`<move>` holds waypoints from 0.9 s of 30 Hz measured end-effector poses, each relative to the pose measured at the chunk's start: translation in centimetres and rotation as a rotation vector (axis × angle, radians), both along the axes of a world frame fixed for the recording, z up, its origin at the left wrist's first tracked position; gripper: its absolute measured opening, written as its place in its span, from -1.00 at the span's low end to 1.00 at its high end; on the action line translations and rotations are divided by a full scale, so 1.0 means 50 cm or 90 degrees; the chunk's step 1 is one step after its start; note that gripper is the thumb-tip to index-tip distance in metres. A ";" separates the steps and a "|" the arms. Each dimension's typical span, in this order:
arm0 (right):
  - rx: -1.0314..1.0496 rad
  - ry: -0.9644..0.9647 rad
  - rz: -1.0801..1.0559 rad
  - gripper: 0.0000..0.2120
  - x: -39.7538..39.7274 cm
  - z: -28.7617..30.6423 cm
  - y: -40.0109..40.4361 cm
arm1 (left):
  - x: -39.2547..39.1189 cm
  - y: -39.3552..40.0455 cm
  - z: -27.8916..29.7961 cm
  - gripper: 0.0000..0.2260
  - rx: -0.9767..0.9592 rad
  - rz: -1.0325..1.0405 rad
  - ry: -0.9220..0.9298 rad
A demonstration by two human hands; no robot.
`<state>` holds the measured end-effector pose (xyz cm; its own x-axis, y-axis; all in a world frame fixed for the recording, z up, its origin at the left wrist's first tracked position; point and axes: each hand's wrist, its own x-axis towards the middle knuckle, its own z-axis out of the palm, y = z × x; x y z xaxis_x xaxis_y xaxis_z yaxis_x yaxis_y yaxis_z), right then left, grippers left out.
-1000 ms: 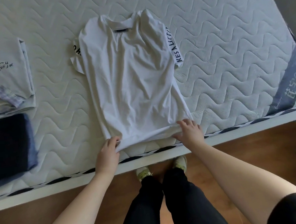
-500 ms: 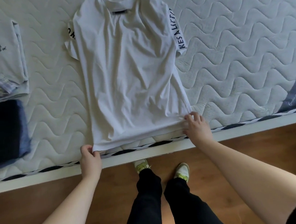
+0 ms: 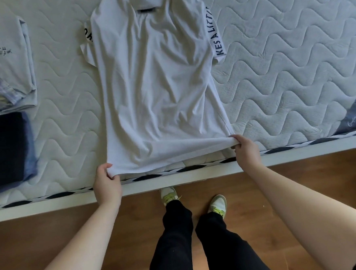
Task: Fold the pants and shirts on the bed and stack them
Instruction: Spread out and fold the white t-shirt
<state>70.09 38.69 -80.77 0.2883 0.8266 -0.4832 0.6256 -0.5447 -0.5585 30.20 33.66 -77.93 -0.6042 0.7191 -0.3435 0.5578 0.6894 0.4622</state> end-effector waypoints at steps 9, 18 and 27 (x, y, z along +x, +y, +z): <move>0.029 0.099 -0.104 -0.63 0.007 0.019 -0.039 | -0.044 -0.044 0.003 -0.68 0.022 0.020 0.075; 0.017 0.380 -0.453 -0.67 -0.028 0.006 -0.048 | -0.010 -0.001 0.008 -0.80 0.204 0.360 -0.370; 0.011 0.188 -0.307 -0.76 -0.051 0.012 -0.053 | 0.001 0.057 0.009 -0.87 0.179 0.282 -0.274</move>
<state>67.52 36.06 -80.18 0.4902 0.6433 -0.5881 0.1243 -0.7195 -0.6833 30.25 36.53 -77.47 -0.7134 0.5323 -0.4558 -0.0242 0.6313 0.7751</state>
